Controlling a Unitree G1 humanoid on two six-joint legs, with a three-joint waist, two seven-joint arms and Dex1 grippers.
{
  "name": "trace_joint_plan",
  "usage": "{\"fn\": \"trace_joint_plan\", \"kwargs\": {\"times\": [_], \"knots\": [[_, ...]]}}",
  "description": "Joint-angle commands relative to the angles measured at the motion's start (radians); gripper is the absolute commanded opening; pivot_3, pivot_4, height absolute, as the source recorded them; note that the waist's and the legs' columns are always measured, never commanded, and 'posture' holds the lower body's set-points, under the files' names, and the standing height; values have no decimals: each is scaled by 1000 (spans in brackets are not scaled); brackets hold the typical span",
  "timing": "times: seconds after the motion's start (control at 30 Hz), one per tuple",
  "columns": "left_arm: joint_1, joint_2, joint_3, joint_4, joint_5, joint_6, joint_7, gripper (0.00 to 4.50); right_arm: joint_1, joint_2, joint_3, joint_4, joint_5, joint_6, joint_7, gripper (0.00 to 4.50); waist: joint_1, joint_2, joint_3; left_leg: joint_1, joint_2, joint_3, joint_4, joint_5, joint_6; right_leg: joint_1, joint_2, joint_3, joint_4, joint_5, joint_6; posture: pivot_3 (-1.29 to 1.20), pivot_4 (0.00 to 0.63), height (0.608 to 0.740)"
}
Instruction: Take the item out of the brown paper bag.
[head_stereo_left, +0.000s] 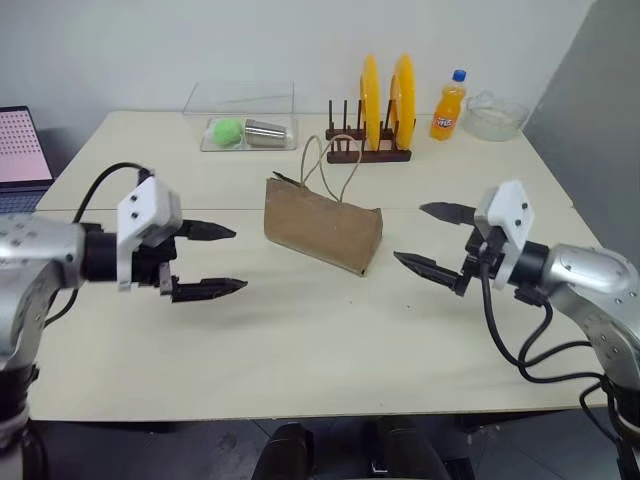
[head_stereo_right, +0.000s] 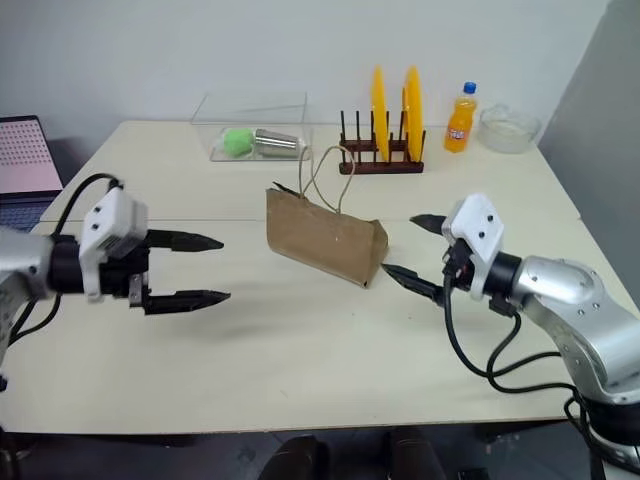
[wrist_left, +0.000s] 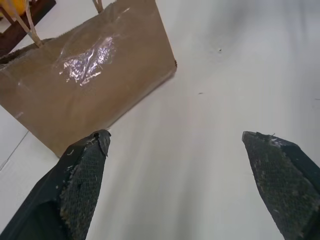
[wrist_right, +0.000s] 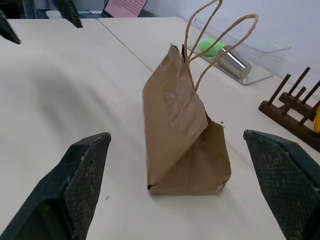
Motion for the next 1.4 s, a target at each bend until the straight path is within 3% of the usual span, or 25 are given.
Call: {"fn": "trace_joint_plan", "kwargs": {"times": [0.03,0.13,0.23,0.37,0.6,0.77,0.87,1.03,1.17,1.4], "knots": [[119,-25,128,-138,-39,55,87,4485,-116,40,65,108,-86,-76,13,4500,-3,0,0,0,0,0,0,0,0,0,0,0,0,0,0,0,150,740],[202,-59,192,-211,-78,94,148,4485,-247,93,134,272,-174,-107,11,4500,-4,0,0,1,1,0,0,0,0,0,0,0,1,0,-1,0,150,740],[257,-75,236,-259,-110,117,187,4500,-394,151,178,475,-273,-155,-8,3852,-2,1,1,1,1,0,0,0,0,0,0,0,1,0,-1,0,150,740],[294,-74,260,-281,-140,123,222,4500,-569,200,268,744,-406,-262,43,2484,0,2,1,0,0,0,-1,0,0,-1,0,0,0,2,-6,0,150,740],[309,-46,240,-264,-153,98,237,4500,-733,278,333,1132,-571,-482,71,36,0,2,1,0,0,1,-2,0,0,-1,0,0,0,2,-7,0,150,740],[275,-18,199,-221,-149,68,229,4500,-807,352,372,1351,-650,-598,131,36,-4,3,2,0,0,1,-2,0,-1,-1,0,0,0,2,-8,0,150,740],[280,0,188,-203,-142,49,216,4500,-802,366,383,1339,-655,-617,239,36,-4,3,2,0,0,1,-2,0,-1,-1,0,0,0,2,-8,0,150,740],[321,26,199,-184,-131,25,190,4500,-729,348,382,1126,-623,-560,390,36,-3,4,3,0,0,0,-3,0,-1,-2,0,0,0,2,-8,0,150,740],[405,48,216,-188,-82,-30,147,4500,-611,316,389,804,-569,-422,480,36,-2,4,3,0,0,-1,-3,0,-1,-2,0,0,0,2,-8,0,150,740],[475,52,241,-186,-43,-88,115,4500,-439,288,430,456,-543,-242,499,36,-1,5,3,0,0,-1,-3,0,-1,-2,0,-1,0,2,-8,0,150,740]]}}
